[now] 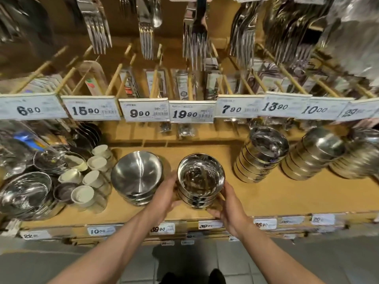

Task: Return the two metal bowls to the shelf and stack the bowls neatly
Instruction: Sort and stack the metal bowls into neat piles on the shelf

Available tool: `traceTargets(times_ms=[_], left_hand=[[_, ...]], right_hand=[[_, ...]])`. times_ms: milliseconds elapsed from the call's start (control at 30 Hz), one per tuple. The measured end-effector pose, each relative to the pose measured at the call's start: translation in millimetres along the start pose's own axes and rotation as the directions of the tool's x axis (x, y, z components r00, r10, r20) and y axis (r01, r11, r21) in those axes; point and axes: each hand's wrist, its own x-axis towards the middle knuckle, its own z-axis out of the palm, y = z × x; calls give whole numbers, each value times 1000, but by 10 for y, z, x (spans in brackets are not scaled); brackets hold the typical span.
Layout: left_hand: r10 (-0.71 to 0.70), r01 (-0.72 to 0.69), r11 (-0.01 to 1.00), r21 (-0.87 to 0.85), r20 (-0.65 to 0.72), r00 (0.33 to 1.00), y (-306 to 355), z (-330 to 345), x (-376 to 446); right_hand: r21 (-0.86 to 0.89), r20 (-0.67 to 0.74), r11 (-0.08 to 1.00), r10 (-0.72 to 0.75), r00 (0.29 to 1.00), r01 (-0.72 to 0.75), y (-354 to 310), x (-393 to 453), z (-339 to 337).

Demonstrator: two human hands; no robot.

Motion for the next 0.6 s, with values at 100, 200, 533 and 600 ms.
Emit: traceTargets(times_ms=[100,200,533,600], left_hand=[[-6,5,999,-44,-30,1000,13,59,-29],[13,-13,1000,-25,4,1000,-6,168,-63],[28,-28,998,-61,-7,1000,-145,801,-82],[17,-17,997,-74,1,1000,-156,896,-82]], right_hand=[[19,7,1000,12,1000,-12,9,3,-28],[38,10,999,22,1000,-22,27,18,-180],[10,-78,1000,6,997,-5,28,-124,-823],[31,-106,1000,1,994,2,13,-152,-901]])
